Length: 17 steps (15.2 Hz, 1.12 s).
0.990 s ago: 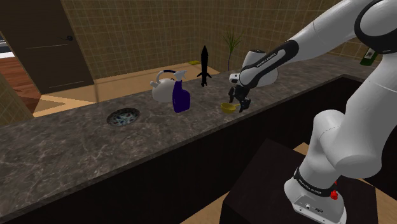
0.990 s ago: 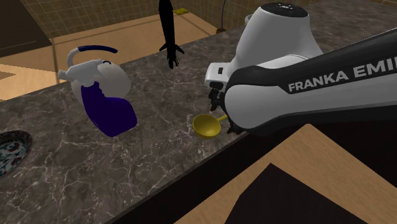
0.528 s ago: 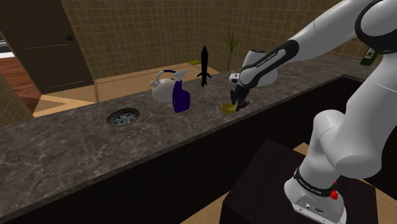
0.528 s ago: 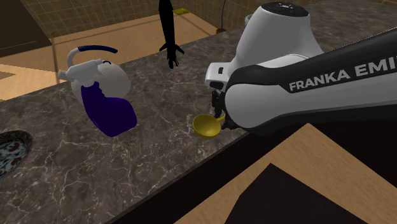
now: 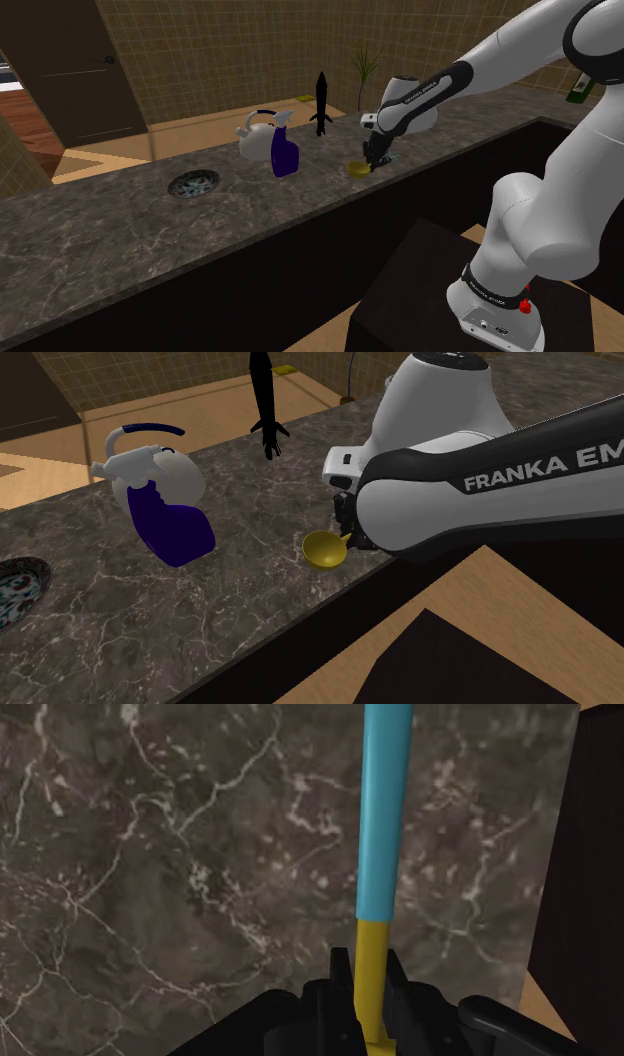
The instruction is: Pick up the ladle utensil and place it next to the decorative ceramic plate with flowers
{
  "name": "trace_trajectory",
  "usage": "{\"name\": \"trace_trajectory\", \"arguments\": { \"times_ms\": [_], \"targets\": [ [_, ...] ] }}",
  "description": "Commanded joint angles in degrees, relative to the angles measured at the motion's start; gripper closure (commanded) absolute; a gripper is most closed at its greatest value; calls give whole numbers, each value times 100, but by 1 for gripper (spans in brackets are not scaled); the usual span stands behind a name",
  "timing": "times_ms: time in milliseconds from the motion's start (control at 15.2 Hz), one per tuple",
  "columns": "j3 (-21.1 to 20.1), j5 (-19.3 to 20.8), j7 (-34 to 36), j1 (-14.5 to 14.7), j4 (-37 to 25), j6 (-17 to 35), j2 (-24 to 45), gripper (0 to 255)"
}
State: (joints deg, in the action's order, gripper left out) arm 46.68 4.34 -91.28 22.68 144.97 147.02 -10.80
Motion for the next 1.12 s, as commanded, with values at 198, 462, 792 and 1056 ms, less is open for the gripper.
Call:
{"name": "trace_trajectory", "arguments": {
  "times_ms": [198, 462, 792, 1056],
  "targets": [
    [-184, 322, 263, -160, -142, -410, -332, 255],
    [-331, 501, 421, -264, -284, -770, -582, 255],
    [-496, 642, 561, -355, -490, -1212, -845, 255],
    [-614, 710, 642, -404, -675, -1558, -1020, 255]
  ]
}}
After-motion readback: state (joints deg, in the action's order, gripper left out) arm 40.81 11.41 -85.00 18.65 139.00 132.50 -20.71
